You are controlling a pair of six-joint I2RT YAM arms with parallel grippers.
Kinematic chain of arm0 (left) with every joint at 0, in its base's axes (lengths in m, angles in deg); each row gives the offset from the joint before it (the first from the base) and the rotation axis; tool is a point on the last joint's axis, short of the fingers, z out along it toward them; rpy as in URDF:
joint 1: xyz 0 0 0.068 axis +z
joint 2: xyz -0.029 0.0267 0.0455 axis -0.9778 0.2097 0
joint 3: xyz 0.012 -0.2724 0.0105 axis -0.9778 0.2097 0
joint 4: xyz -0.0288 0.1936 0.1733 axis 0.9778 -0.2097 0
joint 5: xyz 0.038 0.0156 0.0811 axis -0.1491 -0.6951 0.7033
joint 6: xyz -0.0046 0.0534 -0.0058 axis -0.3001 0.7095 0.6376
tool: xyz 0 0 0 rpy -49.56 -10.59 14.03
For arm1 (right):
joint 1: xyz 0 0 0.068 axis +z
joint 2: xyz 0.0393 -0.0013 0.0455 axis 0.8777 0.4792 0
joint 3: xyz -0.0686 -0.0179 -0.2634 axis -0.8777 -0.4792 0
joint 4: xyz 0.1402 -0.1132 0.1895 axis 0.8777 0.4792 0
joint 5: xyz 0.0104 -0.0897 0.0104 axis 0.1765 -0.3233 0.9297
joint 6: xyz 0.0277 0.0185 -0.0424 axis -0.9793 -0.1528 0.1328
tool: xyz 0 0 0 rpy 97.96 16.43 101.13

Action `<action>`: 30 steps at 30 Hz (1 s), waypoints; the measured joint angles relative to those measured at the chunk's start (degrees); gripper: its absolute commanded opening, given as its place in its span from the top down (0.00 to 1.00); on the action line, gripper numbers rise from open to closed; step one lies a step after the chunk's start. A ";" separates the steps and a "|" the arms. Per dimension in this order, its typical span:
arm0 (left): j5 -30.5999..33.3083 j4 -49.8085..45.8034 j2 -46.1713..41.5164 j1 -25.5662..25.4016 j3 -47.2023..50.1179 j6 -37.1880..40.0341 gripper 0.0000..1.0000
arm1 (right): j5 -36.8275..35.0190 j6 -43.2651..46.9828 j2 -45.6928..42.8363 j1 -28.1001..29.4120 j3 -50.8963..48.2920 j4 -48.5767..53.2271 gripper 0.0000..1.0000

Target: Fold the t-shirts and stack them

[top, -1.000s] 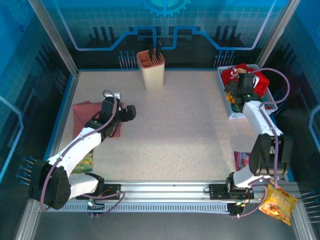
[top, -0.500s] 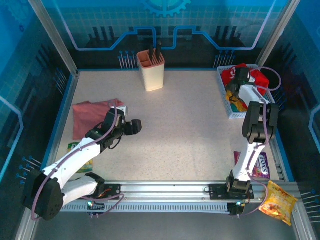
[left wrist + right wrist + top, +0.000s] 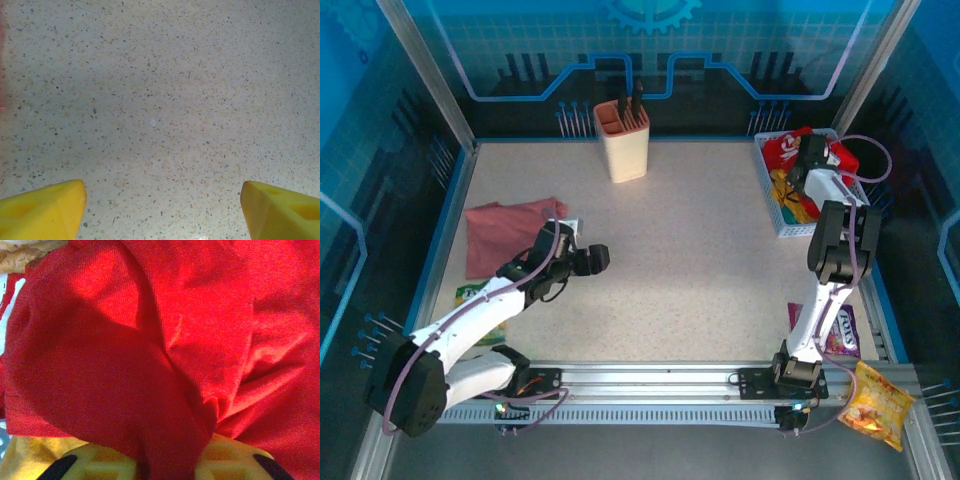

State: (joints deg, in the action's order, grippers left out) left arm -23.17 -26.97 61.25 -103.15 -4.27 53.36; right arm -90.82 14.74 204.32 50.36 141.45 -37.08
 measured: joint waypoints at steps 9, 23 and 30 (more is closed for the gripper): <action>-0.63 1.16 2.54 -0.66 0.00 -0.59 0.18 | -3.50 2.62 -14.43 0.20 -13.42 -9.05 1.00; -4.24 4.09 3.87 -0.85 -0.09 -2.23 0.17 | -15.50 16.65 -47.47 13.53 -38.64 -25.18 1.00; -4.22 1.90 3.93 -0.85 -4.20 -1.62 0.15 | -16.11 23.56 -62.01 22.58 -38.84 -20.09 1.00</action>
State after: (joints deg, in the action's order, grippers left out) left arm -27.39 -25.06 65.18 -104.00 -8.47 51.75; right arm -106.93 38.31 142.31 72.94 102.61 -57.17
